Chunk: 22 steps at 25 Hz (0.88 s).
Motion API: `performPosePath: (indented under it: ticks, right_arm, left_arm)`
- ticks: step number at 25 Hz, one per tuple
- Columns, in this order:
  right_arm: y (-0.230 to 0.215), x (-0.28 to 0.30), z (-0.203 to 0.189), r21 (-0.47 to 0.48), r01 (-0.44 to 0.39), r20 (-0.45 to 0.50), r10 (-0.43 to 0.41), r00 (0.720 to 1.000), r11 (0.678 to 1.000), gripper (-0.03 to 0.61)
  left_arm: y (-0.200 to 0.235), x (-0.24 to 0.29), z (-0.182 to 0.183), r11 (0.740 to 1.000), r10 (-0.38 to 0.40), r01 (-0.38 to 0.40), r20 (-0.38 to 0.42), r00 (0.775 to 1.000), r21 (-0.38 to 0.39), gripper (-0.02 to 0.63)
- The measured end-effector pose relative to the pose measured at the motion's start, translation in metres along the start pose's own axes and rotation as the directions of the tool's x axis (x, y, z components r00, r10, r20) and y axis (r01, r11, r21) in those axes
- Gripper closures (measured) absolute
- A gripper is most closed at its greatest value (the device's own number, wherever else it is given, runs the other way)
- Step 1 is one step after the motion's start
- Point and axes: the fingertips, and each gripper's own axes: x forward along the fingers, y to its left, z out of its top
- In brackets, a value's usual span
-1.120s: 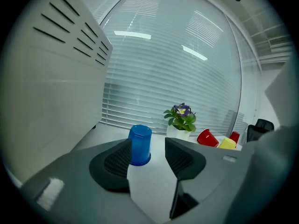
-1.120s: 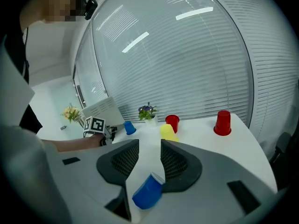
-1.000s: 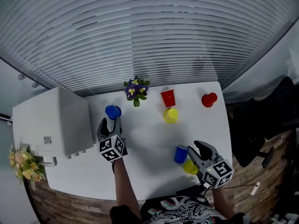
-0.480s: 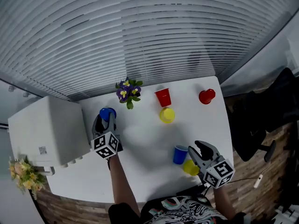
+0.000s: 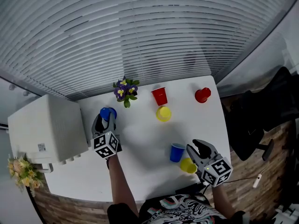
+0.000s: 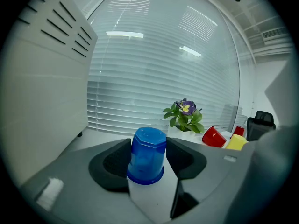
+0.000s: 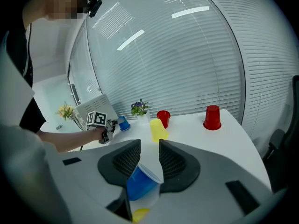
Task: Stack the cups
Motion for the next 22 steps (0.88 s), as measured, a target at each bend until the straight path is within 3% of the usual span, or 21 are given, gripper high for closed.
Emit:
performPosePath:
  ticks: [10,22]
  right_arm:
    - [0.016,-0.022,-0.005,-0.022,-0.01,0.017,0.01,1.0,1.0,0.456]
    - [0.036,-0.053,-0.01,-0.037,0.006,0.065,-0.004,0.998,0.999,0.456]
  left_arm:
    - [-0.035,-0.03,0.001,0.996,-0.076,0.076,-0.002,0.997,0.056,0.38]
    - [-0.068,-0.082,0.008,0.986,-0.154,0.152,0.027,0.988,0.067,0.382]
